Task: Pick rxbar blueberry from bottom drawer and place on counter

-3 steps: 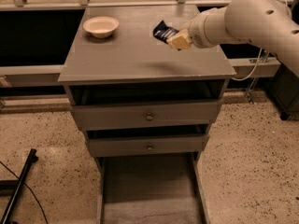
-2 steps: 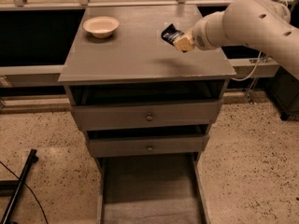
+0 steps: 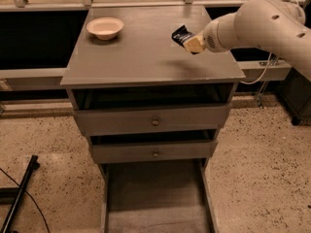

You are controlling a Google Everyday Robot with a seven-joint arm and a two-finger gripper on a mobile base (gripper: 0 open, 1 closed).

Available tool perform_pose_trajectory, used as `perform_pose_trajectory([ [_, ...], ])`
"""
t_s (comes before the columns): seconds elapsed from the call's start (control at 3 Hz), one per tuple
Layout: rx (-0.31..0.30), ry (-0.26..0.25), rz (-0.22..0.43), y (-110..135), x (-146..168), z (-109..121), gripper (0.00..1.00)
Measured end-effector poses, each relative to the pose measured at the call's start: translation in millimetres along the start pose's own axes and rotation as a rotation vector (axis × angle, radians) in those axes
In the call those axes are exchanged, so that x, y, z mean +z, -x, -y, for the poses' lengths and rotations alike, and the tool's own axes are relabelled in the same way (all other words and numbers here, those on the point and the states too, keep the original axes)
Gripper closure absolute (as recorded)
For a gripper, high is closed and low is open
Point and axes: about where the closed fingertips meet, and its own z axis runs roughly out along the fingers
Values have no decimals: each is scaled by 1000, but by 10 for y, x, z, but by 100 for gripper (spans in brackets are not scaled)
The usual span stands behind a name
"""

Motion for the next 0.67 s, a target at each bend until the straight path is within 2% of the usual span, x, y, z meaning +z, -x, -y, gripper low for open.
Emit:
perform_pose_trajectory([
  [0.67, 0, 0, 0, 0, 0, -1, 14],
])
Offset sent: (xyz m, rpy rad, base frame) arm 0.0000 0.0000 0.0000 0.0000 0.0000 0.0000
